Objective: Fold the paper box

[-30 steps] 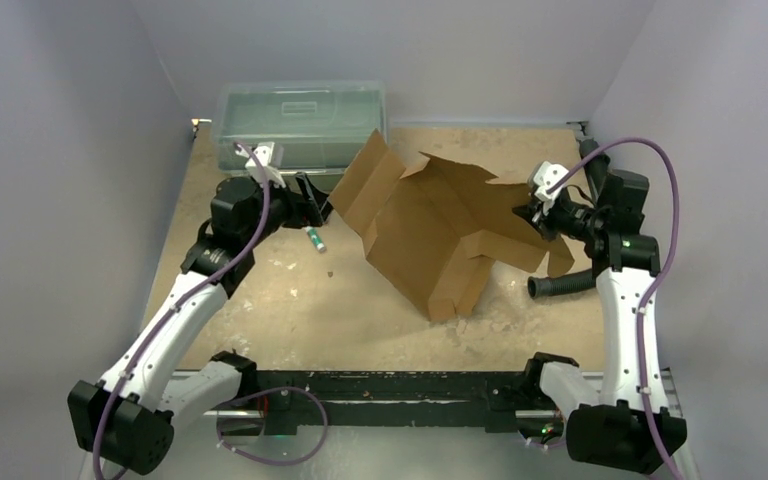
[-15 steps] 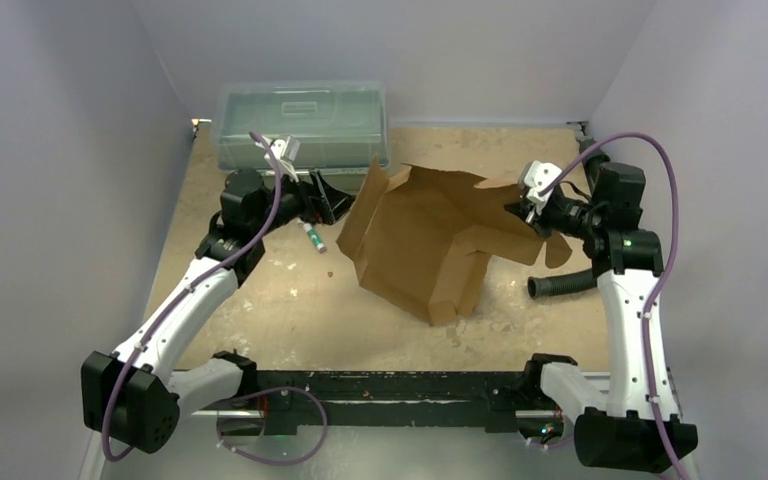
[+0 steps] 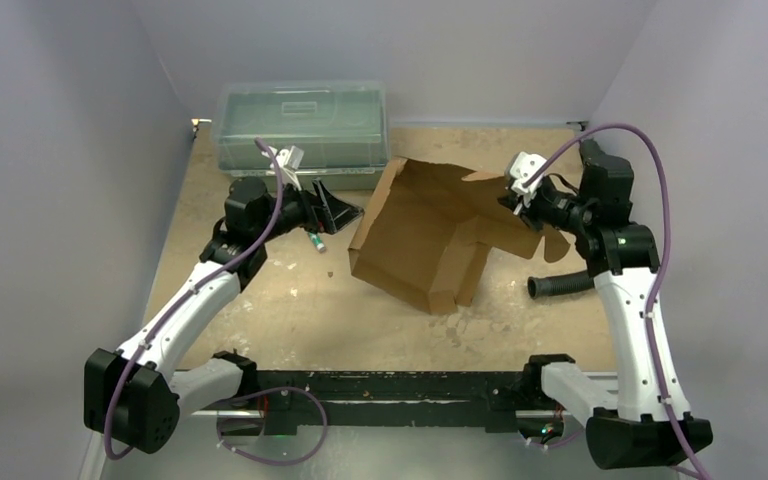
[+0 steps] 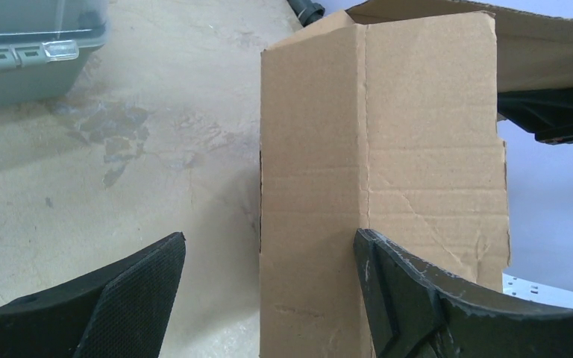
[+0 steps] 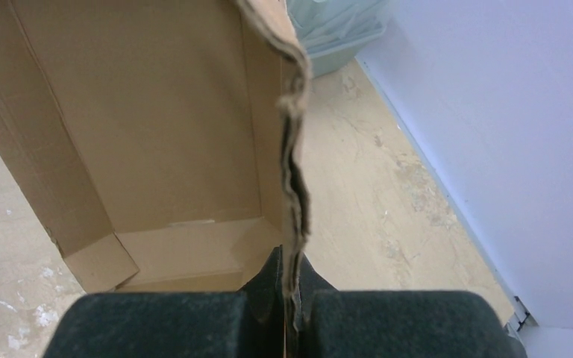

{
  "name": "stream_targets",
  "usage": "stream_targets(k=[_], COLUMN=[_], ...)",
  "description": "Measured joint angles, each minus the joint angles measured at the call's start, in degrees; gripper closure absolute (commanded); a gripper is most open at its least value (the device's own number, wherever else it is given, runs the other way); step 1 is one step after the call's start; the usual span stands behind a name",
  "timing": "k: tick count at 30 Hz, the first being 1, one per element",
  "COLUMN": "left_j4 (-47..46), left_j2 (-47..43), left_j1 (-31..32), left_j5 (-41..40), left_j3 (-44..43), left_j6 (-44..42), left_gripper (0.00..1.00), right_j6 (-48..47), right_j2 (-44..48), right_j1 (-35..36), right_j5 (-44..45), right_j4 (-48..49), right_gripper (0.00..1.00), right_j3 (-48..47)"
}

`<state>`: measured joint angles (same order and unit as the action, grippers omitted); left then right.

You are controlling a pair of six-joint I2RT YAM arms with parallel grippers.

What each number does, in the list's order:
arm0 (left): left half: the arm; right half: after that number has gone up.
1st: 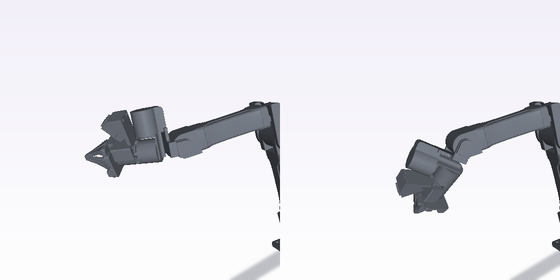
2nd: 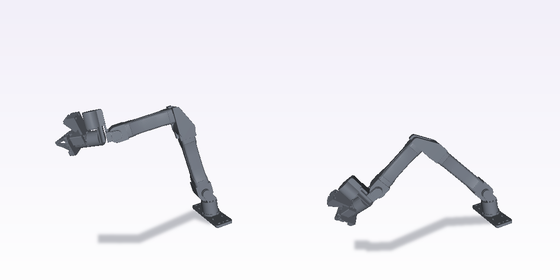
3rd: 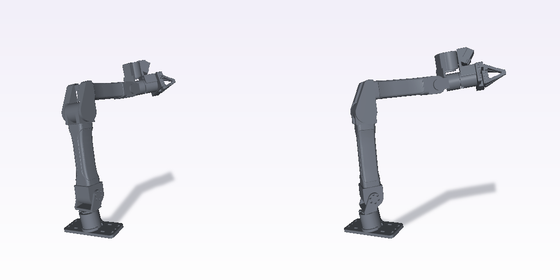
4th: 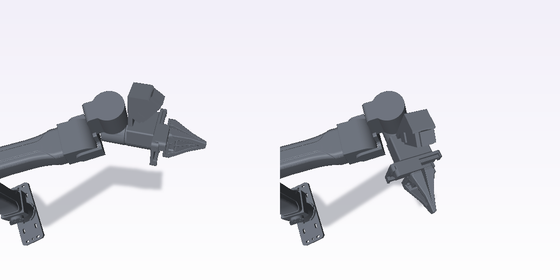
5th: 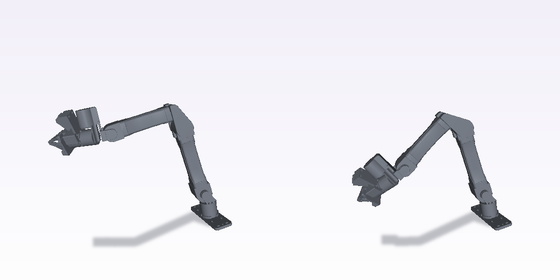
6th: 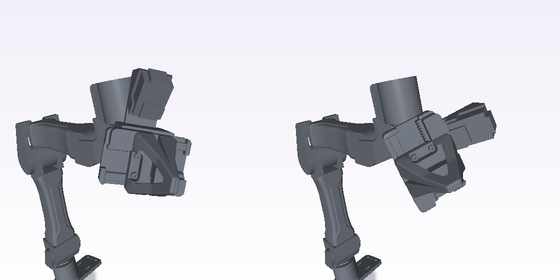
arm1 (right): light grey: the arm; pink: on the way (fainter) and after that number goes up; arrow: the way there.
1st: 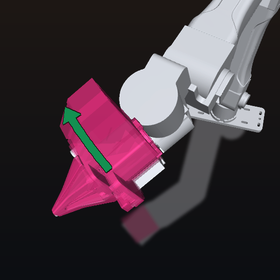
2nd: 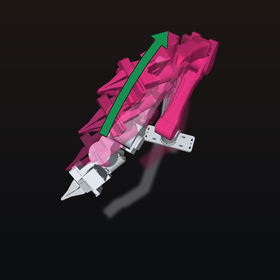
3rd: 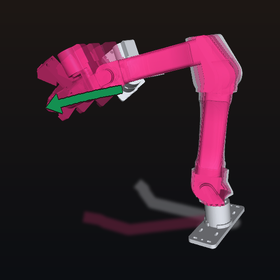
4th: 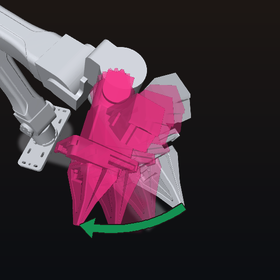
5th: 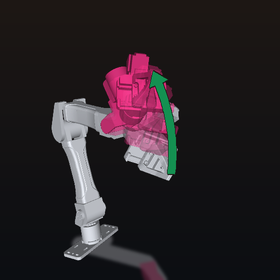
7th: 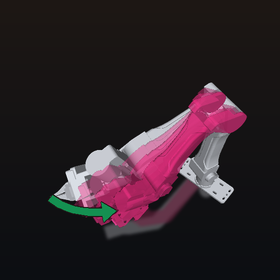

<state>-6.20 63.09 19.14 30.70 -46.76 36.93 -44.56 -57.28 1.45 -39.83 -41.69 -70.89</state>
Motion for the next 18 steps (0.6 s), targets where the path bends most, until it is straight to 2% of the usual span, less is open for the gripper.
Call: stream_targets(k=[18], left_j4=[5.7], left_j2=[3.3], left_j1=[0.0], left_j5=[-0.3], left_j3=[-2.9], left_j6=[-2.2], left_gripper=[0.12], right_j6=[4.4], right_j2=[-3.6], right_j1=[7.9], right_j5=[11.8], right_j4=[2.1], right_gripper=[1.00], right_j3=[-2.1])
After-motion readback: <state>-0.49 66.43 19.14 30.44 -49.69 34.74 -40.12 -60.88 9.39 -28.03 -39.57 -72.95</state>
